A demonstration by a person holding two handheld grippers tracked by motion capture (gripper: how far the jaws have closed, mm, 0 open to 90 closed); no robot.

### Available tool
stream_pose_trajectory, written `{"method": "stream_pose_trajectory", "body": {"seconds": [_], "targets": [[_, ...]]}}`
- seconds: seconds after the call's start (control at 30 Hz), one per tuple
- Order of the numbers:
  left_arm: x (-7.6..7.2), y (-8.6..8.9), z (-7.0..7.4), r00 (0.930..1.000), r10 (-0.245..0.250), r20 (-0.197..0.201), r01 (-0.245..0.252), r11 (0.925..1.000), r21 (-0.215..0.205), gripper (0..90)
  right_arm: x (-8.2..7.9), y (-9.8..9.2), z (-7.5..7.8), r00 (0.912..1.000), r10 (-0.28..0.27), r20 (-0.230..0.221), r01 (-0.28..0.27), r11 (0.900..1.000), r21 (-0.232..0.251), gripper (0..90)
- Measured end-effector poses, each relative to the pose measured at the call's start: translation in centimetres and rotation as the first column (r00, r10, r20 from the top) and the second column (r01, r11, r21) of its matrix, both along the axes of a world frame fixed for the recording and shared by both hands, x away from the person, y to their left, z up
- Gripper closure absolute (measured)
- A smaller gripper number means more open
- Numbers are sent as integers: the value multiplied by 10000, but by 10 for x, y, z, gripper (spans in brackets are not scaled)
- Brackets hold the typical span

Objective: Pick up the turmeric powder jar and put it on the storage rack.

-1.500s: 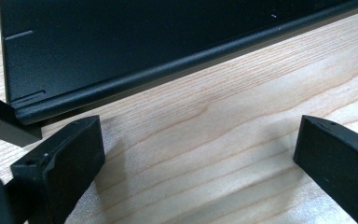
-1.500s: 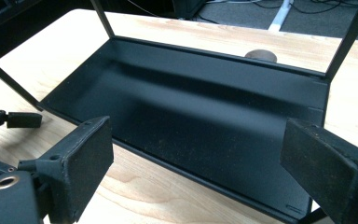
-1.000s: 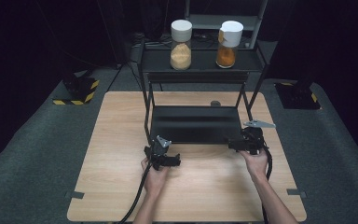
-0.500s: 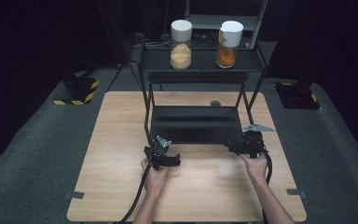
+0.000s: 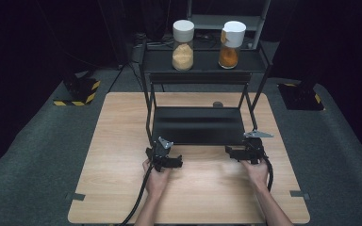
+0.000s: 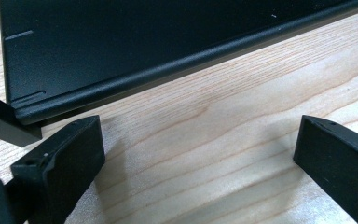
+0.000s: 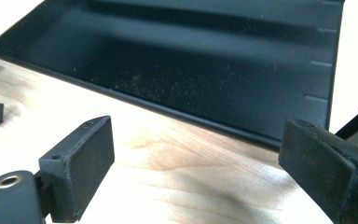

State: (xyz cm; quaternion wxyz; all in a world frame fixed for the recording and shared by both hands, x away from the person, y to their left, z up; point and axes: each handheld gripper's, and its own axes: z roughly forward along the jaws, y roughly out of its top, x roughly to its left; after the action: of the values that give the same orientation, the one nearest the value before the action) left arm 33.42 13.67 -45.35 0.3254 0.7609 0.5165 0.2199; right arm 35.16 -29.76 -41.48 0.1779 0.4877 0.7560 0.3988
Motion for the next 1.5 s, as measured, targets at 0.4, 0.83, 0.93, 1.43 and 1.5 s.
{"method": "stream_pose_trajectory", "body": {"seconds": [0.4,0.83,0.93,1.43,1.5], "targets": [[0,0,0,10000,2,-1,-2,10000,-4,16,-1,7,-15,9994,-58,-355,45,9993,-374,103],[0,0,0,10000,1,0,-1,10000,-1,16,-6,15,-31,9987,-301,-402,264,9957,-888,107],[0,0,0,10000,2,0,-2,10000,-1,16,-9,19,-32,9995,-182,-243,152,9928,-1186,105],[0,0,0,10000,2,-4,-2,10000,-4,17,-16,25,-37,9999,-121,92,133,9884,-1514,102],[0,0,0,10000,3,-3,-3,10000,-3,16,-16,25,-37,9999,-127,95,140,9881,-1530,91]]}}
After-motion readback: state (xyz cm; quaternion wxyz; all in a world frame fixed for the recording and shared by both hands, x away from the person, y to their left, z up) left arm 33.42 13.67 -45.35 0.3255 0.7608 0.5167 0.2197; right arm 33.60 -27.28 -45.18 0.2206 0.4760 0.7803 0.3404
